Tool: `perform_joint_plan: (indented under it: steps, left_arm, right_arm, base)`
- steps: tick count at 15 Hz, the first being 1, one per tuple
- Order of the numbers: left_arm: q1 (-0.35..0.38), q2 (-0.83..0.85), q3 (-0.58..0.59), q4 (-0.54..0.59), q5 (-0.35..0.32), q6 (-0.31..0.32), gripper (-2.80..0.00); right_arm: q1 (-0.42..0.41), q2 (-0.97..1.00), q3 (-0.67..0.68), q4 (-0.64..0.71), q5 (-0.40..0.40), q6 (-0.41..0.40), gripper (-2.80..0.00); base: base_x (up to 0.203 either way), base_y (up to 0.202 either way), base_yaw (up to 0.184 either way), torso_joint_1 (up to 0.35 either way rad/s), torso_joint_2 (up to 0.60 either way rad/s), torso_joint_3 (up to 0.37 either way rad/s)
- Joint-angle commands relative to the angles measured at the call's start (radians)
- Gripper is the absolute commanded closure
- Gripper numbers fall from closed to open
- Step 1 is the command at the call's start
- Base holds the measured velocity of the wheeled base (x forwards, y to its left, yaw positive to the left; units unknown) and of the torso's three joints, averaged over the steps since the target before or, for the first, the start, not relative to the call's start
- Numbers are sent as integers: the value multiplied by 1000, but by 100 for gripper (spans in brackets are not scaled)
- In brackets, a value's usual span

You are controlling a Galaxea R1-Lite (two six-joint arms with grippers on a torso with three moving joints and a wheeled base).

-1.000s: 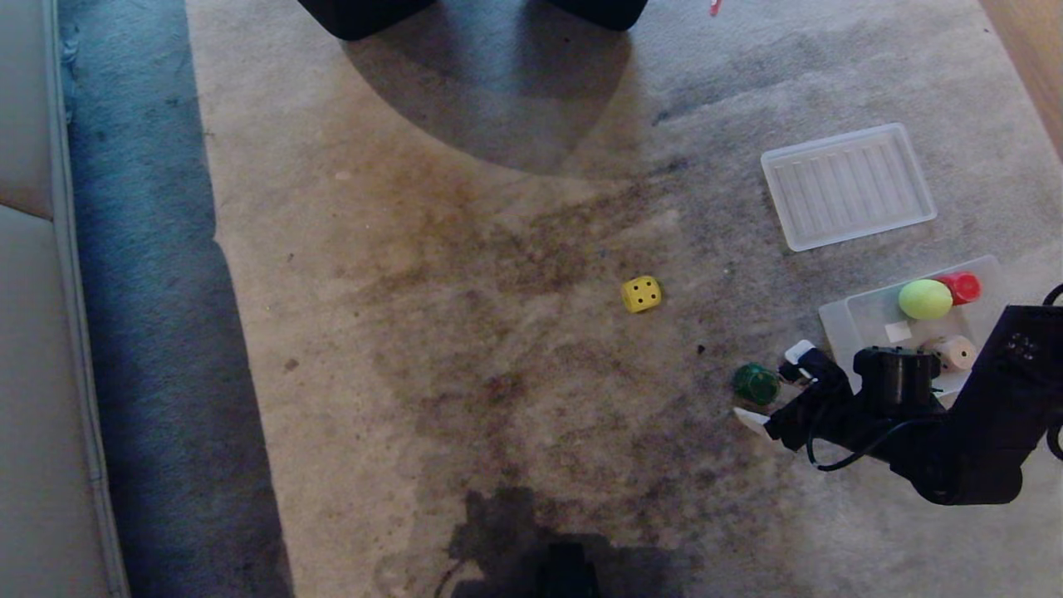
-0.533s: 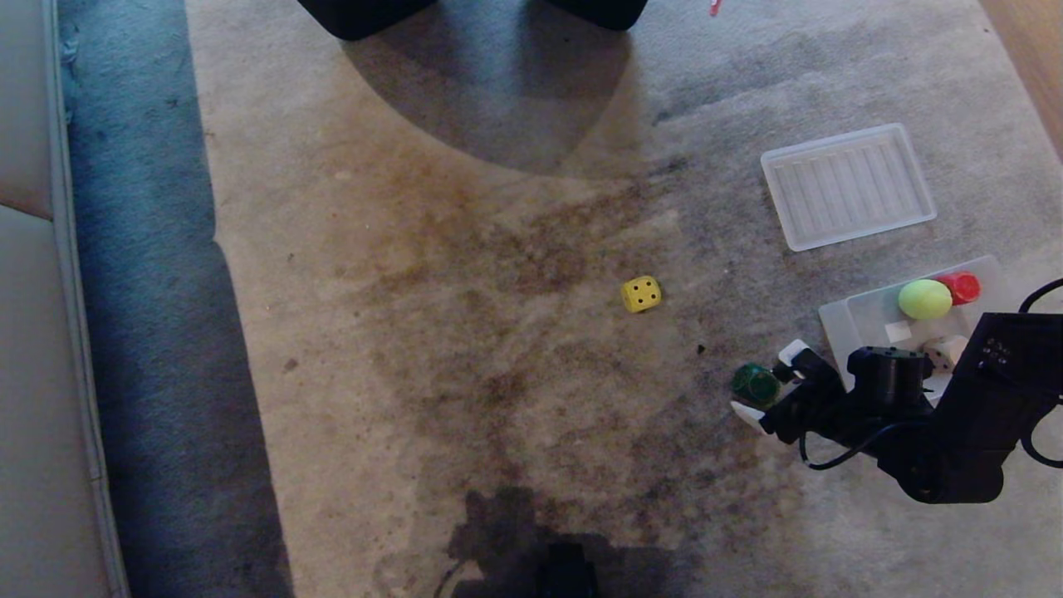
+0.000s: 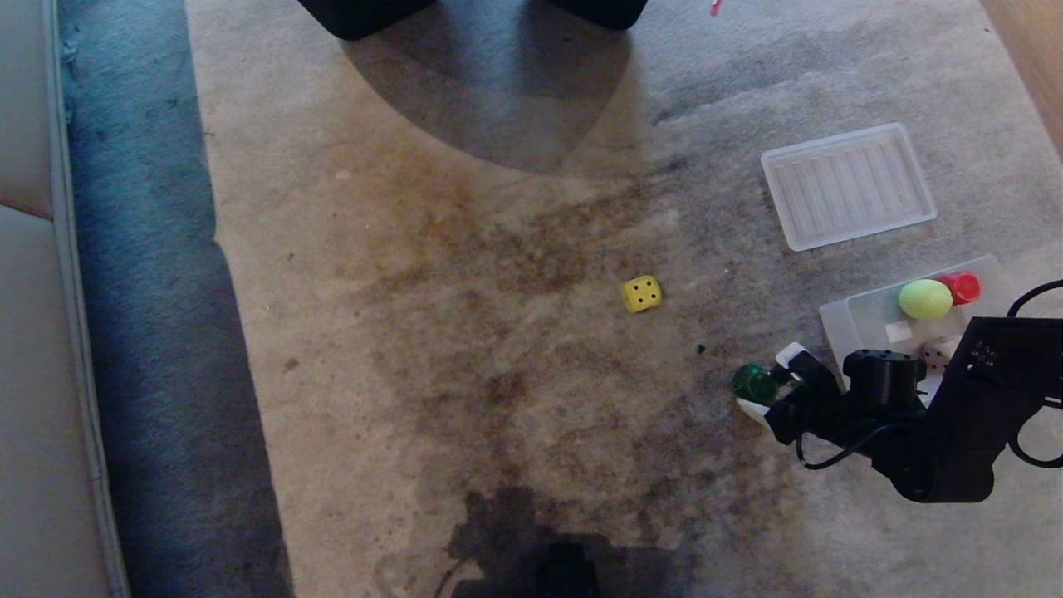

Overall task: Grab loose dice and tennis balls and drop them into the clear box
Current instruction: Pick up toys out of the box, then put the toys in the box

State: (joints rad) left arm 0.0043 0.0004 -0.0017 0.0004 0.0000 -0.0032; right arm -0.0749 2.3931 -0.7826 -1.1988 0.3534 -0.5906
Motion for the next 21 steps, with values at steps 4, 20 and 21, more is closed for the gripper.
perform_joint_plan:
  steps: [4, 20, 21]
  left_arm:
    - [0, 1, 0, 0, 0, -1, 0]
    - [0, 1, 0, 0, 0, -1, 0]
    - [0, 0, 0, 0, 0, -1, 0]
  right_arm:
    - [-1, -16, 23, -27, 0, -5, 0]
    - [-160, -479, 207, 122, -192, 731, 0]
    - [-192, -479, 195, 120, -205, 734, 0]
  base:
    - [0, 0, 0, 0, 0, 0]
    - [0, 0, 0, 0, 0, 0]
    - [0, 0, 0, 0, 0, 0]
